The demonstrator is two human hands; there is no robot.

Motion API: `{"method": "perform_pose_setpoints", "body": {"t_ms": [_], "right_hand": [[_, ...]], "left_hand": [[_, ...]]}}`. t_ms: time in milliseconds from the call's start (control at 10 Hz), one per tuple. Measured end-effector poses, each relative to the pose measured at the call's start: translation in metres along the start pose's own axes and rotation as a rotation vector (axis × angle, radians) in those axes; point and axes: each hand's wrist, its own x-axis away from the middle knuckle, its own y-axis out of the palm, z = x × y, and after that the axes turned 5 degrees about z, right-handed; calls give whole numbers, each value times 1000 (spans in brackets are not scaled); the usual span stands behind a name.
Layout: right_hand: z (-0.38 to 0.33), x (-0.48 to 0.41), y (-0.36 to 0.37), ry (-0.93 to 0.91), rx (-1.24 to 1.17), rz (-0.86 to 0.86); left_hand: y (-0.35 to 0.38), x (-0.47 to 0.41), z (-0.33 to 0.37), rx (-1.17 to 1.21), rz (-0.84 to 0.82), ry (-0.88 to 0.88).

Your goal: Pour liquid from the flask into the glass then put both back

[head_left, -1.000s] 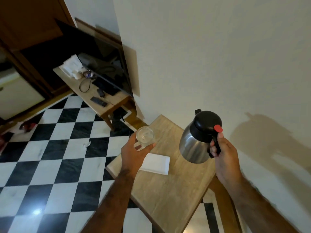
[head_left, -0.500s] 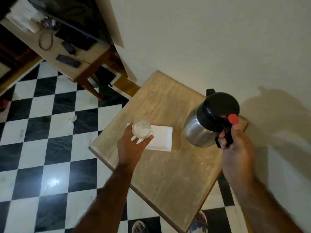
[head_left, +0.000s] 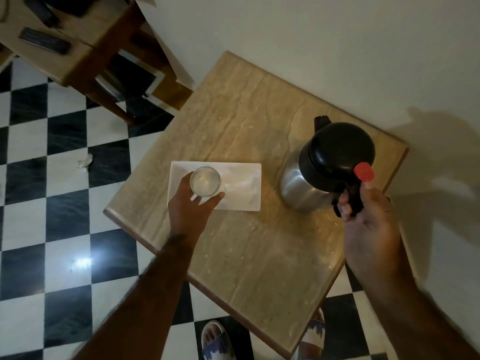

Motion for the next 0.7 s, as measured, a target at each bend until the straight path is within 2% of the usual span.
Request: {"method": "perform_pose_setpoints", "body": {"t_ms": [300,400,500,600,700], "right_hand": [[29,0,-10,-36,33,28],[33,2,-12,-92,102,35],[37,13,-10,-168,235,56],[23,14,-9,-177,218,222],[-26,6,0,-282,458,264]], "left_hand": [[11,-2,-11,108,54,-21],[12,-1,-11,138,58,-38],[10,3,-5,57,33,-30],[4,7,3,-21,19,10],[-19,16,33,-69,-11,42]]}}
